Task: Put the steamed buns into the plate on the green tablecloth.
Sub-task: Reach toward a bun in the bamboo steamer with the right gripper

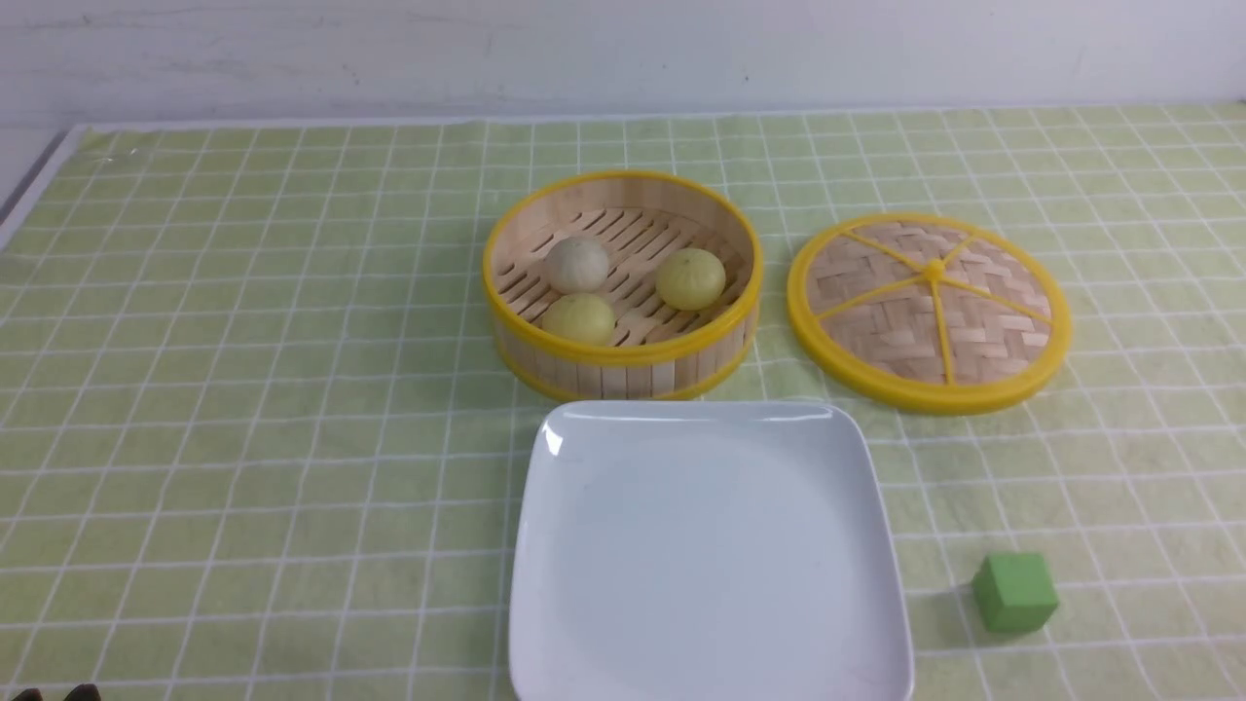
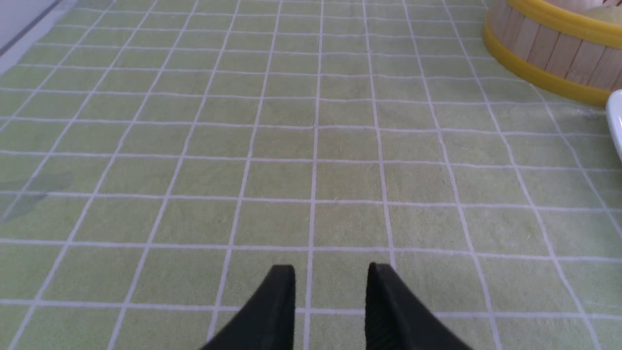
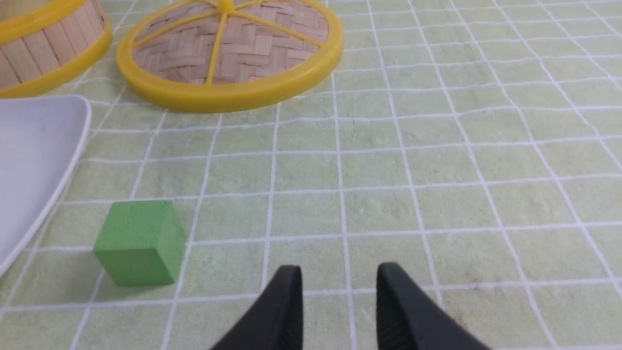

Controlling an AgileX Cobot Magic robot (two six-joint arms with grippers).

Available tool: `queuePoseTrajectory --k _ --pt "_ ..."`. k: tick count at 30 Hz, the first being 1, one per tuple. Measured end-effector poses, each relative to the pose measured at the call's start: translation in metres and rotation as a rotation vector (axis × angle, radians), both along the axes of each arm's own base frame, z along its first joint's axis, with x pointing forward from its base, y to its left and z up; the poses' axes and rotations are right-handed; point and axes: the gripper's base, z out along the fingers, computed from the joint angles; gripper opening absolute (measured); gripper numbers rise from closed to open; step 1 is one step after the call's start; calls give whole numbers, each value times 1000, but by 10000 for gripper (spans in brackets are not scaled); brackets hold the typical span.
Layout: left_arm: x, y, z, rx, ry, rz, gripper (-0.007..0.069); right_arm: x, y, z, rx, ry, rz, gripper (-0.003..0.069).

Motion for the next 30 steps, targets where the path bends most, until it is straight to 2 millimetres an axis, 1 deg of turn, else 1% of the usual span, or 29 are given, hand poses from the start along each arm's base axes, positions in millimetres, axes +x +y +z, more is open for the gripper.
queuePoseTrajectory --k 23,25,26,27,28,29,30 --pt "0 0 0 0 0 0 241 0 0 0 11 1 -1 240" --pt "0 0 0 -23 1 4 241 0 2 0 103 4 -9 240" --pt "0 -1 0 -86 2 11 241 0 4 0 205 8 -18 240" --pt "0 -3 0 -167 5 19 241 0 7 0 345 19 -31 240" --pt "0 -5 0 -299 13 33 241 -1 10 1 458 31 -38 240" --pt "-1 -9 0 -514 29 56 241 -1 14 1 652 54 -60 240" --pt "-1 -9 0 -514 29 56 241 -1 14 1 679 57 -63 240"
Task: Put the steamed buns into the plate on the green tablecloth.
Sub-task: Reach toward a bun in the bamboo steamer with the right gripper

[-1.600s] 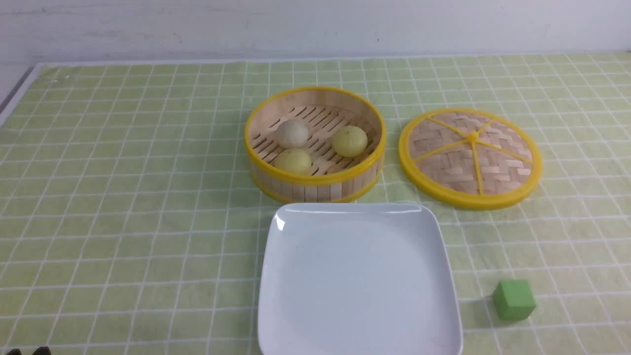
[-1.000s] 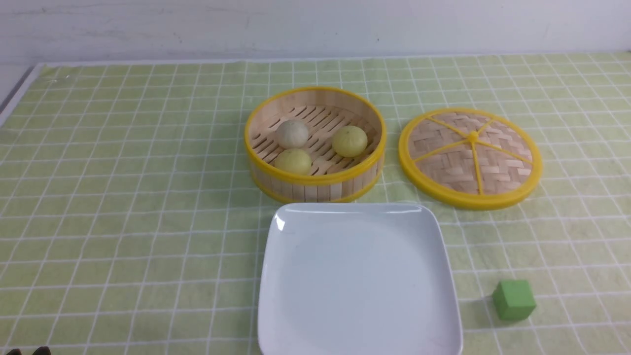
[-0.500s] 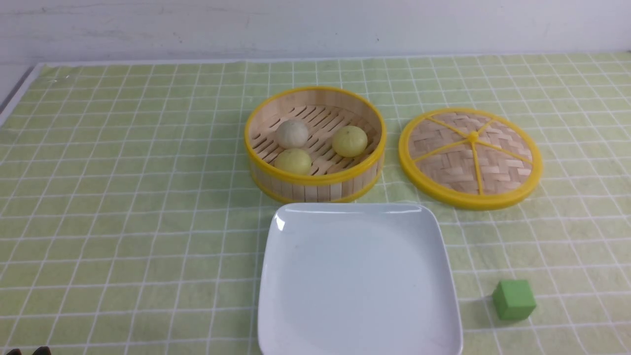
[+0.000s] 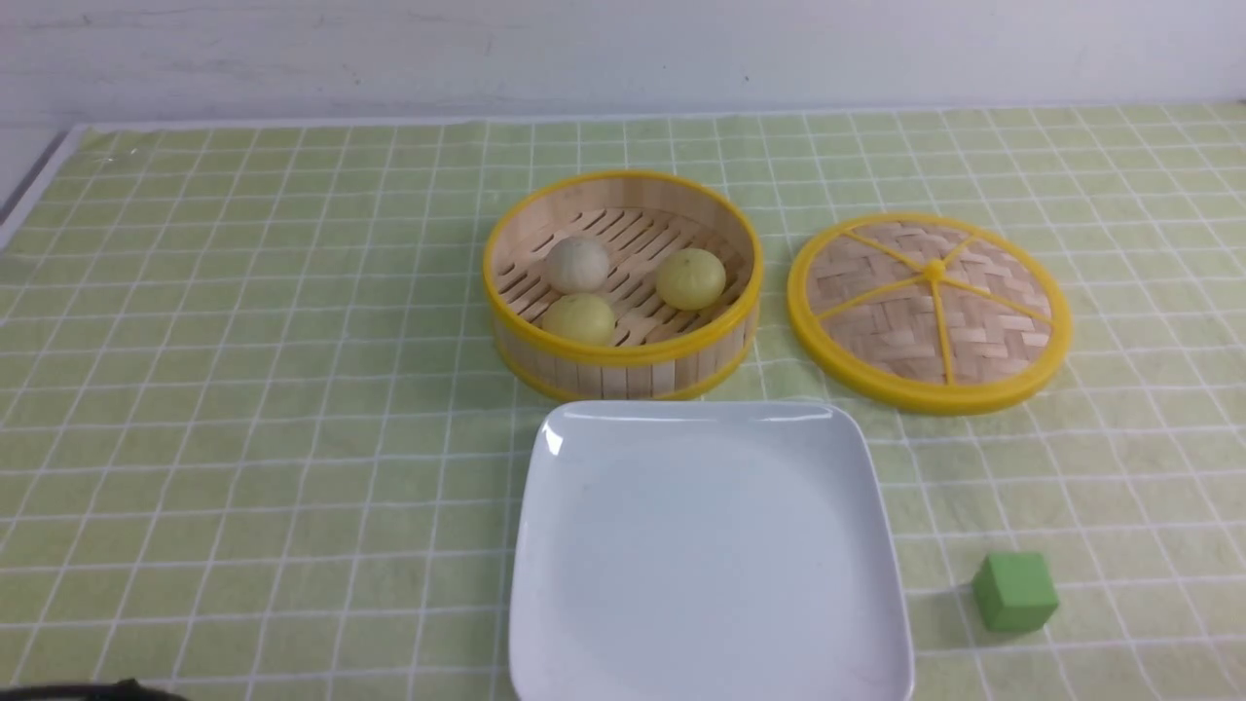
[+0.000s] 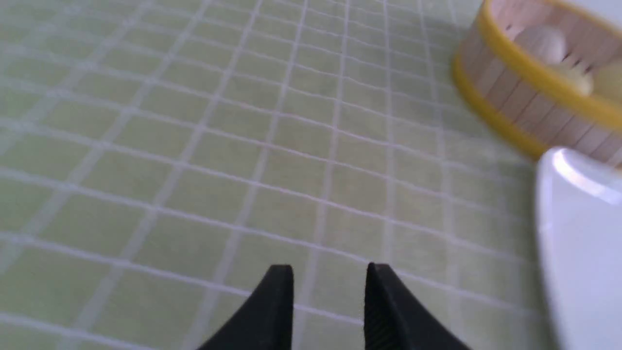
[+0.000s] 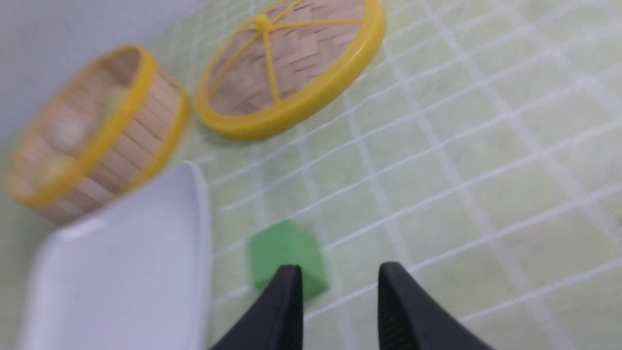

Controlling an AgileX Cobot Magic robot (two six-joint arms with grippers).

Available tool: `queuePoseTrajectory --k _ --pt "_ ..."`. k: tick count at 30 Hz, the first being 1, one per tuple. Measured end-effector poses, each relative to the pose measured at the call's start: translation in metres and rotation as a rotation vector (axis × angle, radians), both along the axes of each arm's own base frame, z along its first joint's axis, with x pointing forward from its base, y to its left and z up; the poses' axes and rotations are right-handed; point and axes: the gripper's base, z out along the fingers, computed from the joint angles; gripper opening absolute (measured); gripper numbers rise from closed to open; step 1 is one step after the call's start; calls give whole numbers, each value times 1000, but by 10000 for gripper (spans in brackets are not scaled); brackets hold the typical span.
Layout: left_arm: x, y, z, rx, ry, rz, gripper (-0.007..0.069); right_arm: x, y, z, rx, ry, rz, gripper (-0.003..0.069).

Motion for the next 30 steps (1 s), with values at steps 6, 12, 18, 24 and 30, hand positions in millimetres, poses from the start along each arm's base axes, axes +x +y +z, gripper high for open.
queuePoseTrajectory --k 6,12,18,24,30 --pt "-1 -11 2 -715 91 84 241 -1 7 2 335 45 -21 240" --pt "2 -8 11 -790 -10 108 241 0 5 18 252 -64 -10 206" --pt "-3 -9 46 -619 -94 26 152 -6 2 85 -131 -237 58 36" --pt "11 -17 78 -256 286 -70 2 38 1 106 -464 230 213 -6" --pt "47 -20 82 -7 660 -205 2 91 42 89 -359 497 633 1"
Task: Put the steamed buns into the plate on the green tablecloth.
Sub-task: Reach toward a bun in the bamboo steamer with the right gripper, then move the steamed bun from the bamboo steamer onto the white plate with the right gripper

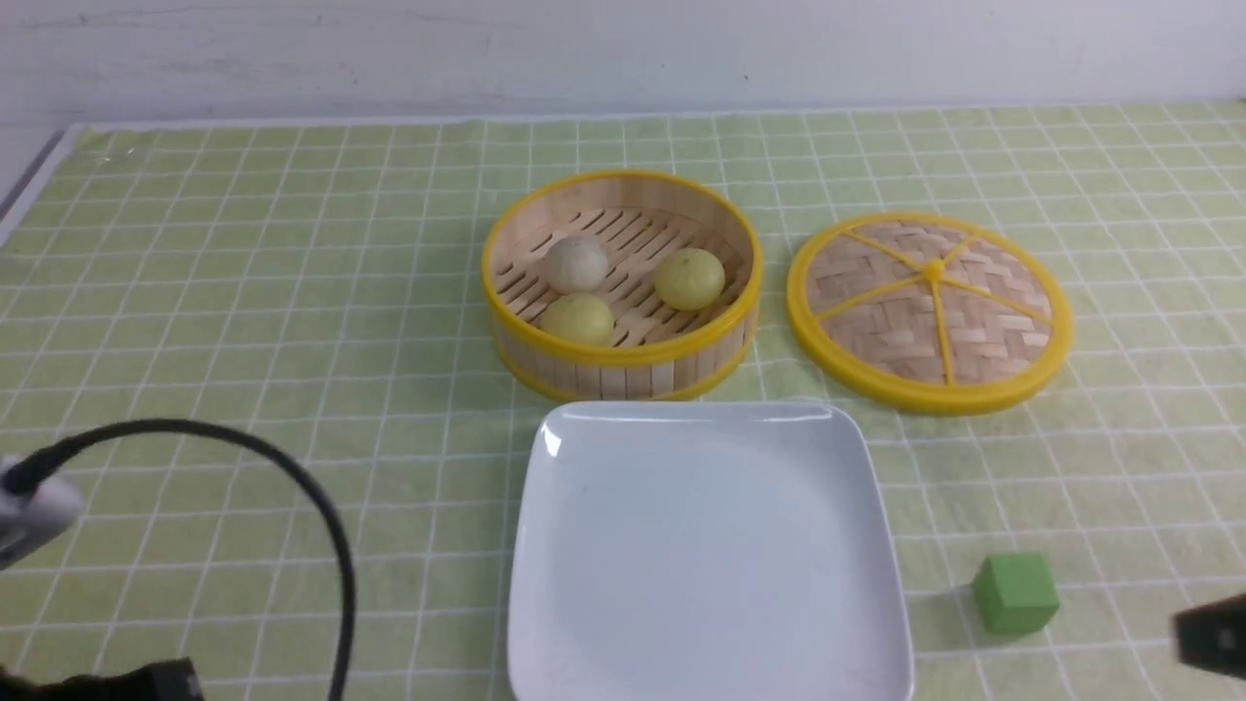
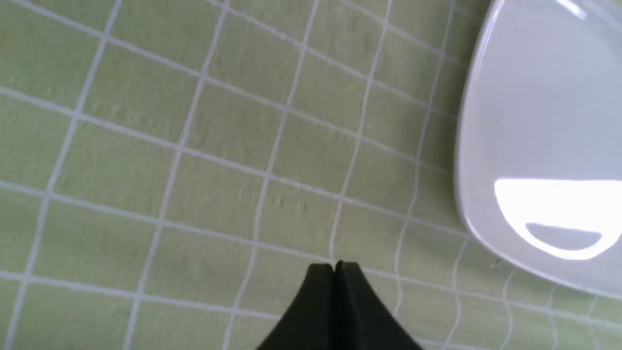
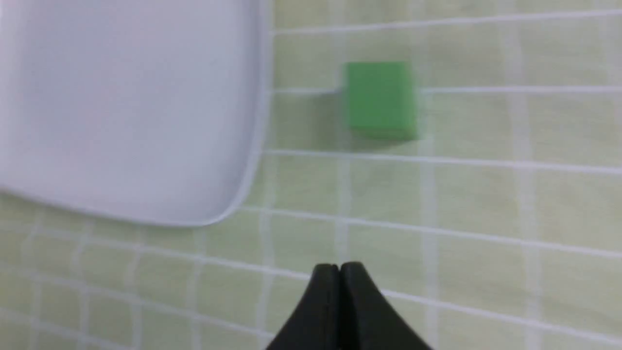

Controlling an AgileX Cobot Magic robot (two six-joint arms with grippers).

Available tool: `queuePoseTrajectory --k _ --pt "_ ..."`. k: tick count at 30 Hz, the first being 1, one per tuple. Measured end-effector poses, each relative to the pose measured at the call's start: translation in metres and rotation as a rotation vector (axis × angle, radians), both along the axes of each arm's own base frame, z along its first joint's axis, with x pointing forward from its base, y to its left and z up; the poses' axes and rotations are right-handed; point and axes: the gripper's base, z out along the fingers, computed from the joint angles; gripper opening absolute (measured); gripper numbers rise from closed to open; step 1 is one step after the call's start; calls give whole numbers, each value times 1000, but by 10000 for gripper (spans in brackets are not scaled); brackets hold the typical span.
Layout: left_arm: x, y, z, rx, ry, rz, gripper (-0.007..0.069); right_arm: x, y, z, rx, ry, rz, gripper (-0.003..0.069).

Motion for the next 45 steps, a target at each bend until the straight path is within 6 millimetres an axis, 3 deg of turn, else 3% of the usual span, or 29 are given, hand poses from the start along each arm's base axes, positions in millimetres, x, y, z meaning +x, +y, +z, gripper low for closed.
queuePoseTrajectory --k 5,9,11,14,16,17,18,19,20,25,28,29,32,35,38,39,40,42,45 --pt "32 -3 2 53 55 -101 2 53 59 4 89 18 332 4" --pt "44 -3 -6 61 107 -111 4 107 97 6 24 14 426 29" --pt "47 -4 -9 62 124 -113 8 131 107 6 -12 7 423 55" --pt "49 -4 -11 66 128 -116 20 179 122 5 -86 -19 409 133" --pt "49 -3 -10 67 123 -117 27 196 127 10 -106 -48 400 166" --pt "49 -3 -10 68 121 -118 40 218 135 11 -125 -79 392 227" --pt "49 -3 -10 68 120 -118 43 224 137 11 -128 -87 391 235" --pt "49 -3 -10 69 119 -121 58 248 146 10 -142 -127 392 297" --pt "49 -3 -10 69 119 -120 67 256 149 12 -144 -151 391 314" --pt "50 -3 -10 70 112 -118 113 310 169 -13 -179 -222 387 382" --pt "50 -3 -10 70 111 -117 129 331 175 -39 -218 -223 388 384" --pt "50 -3 -10 70 110 -117 135 342 178 -56 -247 -212 386 377" --pt "50 -3 -10 70 109 -117 142 351 179 -67 -267 -202 373 335" --pt "50 -3 -10 70 108 -116 144 352 179 -64 -281 -197 377 269" --pt "51 -3 -9 72 98 -113 146 349 176 -53 -316 -195 403 88" --pt "51 -3 -9 73 98 -113 146 348 176 -51 -319 -195 408 67" --pt "51 -3 -9 75 94 -112 146 345 175 -41 -328 -201 420 27" --pt "51 -3 -9 79 93 -113 146 337 171 -20 -333 -193 437 15" --pt "51 -3 -9 79 93 -113 146 310 159 39 -357 -203 477 15"
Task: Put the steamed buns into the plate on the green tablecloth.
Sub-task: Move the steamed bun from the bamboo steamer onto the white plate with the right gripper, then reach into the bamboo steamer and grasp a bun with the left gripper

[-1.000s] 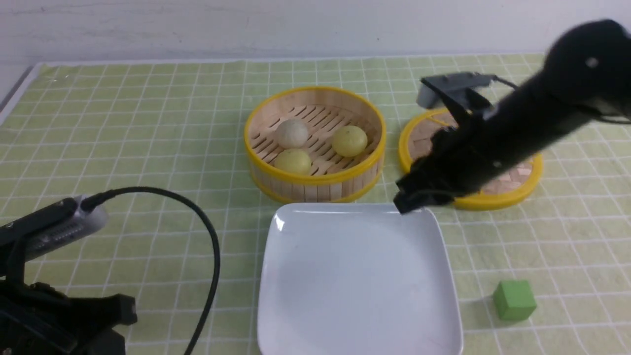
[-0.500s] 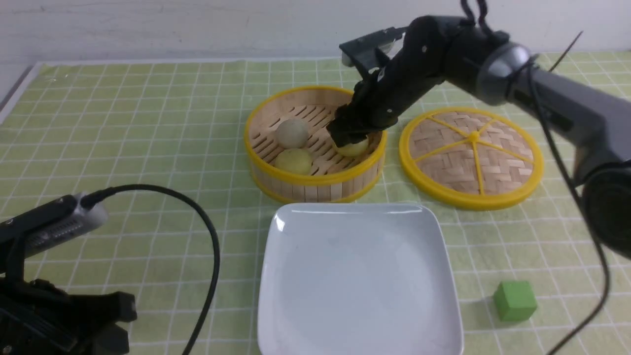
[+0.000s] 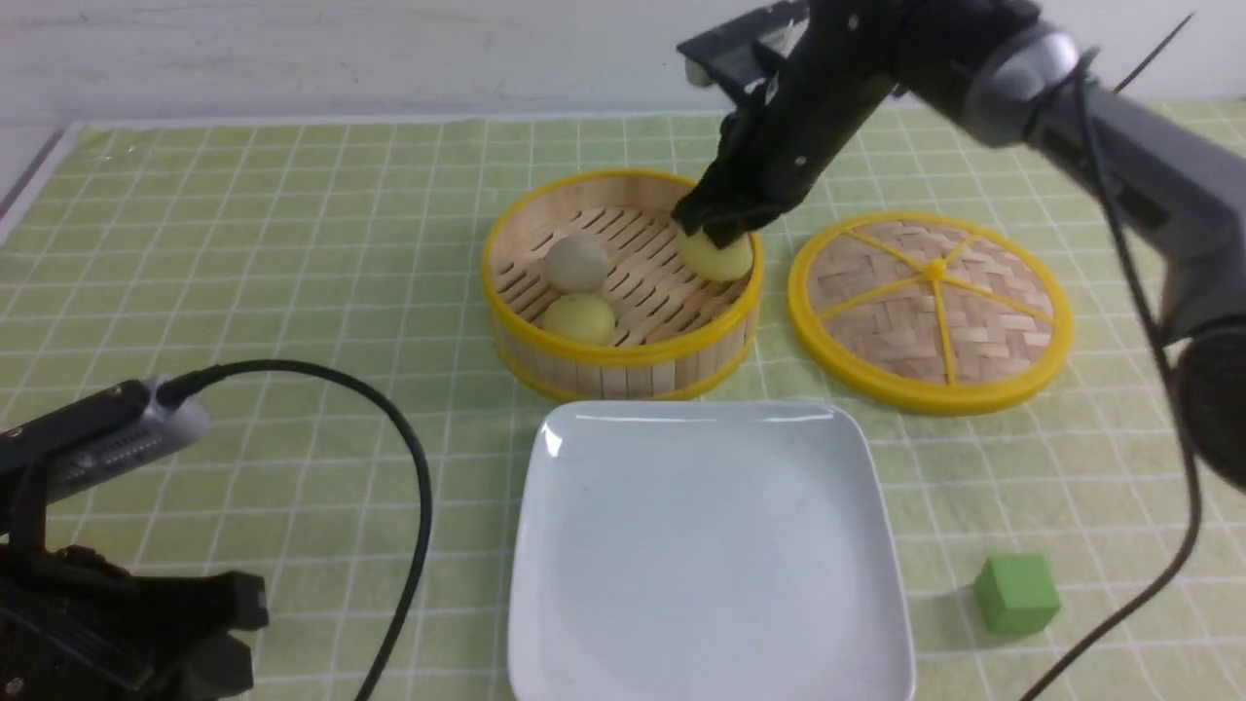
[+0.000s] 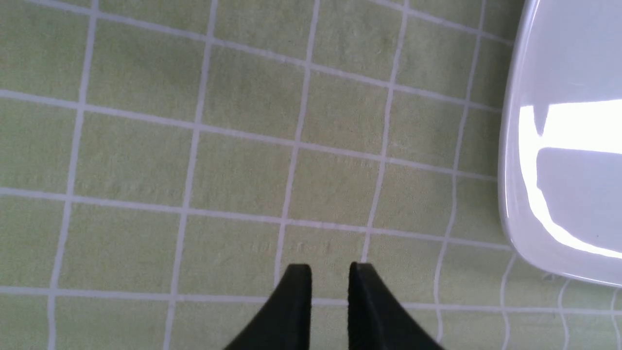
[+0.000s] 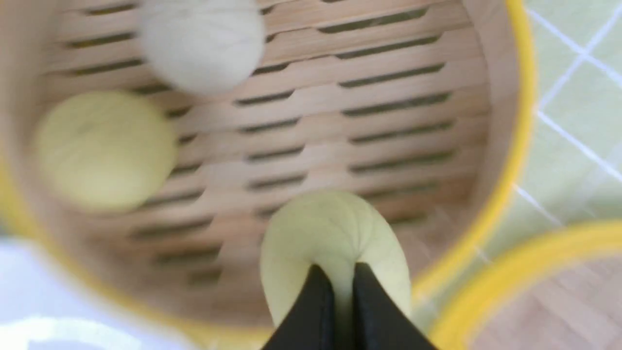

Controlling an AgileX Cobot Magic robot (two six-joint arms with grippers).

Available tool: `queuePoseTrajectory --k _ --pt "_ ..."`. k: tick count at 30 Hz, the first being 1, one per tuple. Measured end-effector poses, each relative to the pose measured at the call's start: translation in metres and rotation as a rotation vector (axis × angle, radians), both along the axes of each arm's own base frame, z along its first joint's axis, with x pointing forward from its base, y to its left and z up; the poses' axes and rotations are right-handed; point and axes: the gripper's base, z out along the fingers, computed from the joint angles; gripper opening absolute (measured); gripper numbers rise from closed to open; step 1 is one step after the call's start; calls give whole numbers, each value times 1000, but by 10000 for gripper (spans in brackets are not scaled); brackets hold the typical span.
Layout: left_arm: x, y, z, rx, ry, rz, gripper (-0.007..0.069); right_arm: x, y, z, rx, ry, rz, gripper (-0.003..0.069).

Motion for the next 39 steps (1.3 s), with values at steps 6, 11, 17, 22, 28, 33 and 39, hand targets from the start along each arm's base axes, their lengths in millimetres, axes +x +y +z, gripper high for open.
queuePoseTrajectory --k 6,11,17,22,28,33,39 --pt "0 0 0 2 -1 0 146 -67 -36 106 22 -127 -65 17" --pt "1 0 0 1 -5 2 150 -125 -54 105 84 32 -114 20" --pt "1 0 0 2 -11 4 160 -146 -45 12 77 341 -122 37" --pt "1 0 0 2 -11 4 162 -141 -24 -87 45 362 -165 158" --pt "2 1 0 7 -22 6 161 -137 -11 -112 32 379 -157 426" --pt "2 1 0 8 -23 6 166 -140 -21 -80 -61 425 -99 517" --pt "4 1 1 10 -41 9 175 -152 -38 -29 -147 389 -58 410"
